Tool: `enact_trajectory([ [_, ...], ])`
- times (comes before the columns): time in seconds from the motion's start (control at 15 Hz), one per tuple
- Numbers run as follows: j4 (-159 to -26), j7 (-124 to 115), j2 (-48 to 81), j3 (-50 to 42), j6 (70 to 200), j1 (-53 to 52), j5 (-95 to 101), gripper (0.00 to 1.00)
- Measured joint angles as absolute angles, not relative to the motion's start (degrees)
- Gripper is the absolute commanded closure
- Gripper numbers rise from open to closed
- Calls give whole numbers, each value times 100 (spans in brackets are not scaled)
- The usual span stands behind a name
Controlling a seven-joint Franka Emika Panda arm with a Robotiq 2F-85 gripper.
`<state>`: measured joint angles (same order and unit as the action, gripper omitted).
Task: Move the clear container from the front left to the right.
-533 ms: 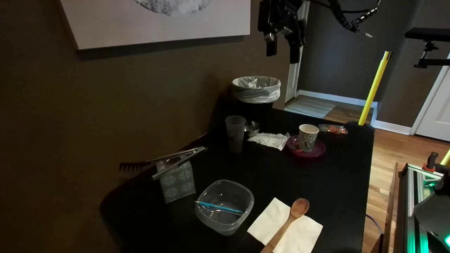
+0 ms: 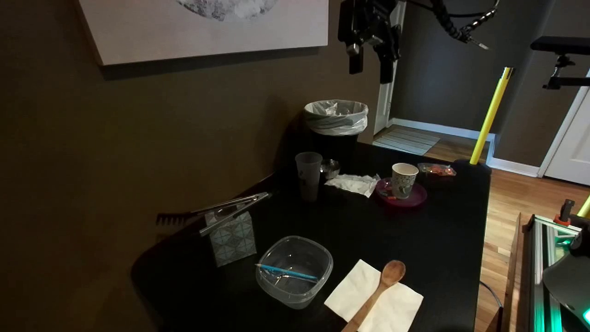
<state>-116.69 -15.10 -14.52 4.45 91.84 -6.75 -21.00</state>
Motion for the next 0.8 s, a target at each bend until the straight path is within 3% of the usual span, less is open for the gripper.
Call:
enact_trajectory([
  [0.47,-12330,-546,-1530,477,9274,-670,-2056,0],
  [0.8,-13698,-572,-1949,771,10987,-734,-2382,0],
])
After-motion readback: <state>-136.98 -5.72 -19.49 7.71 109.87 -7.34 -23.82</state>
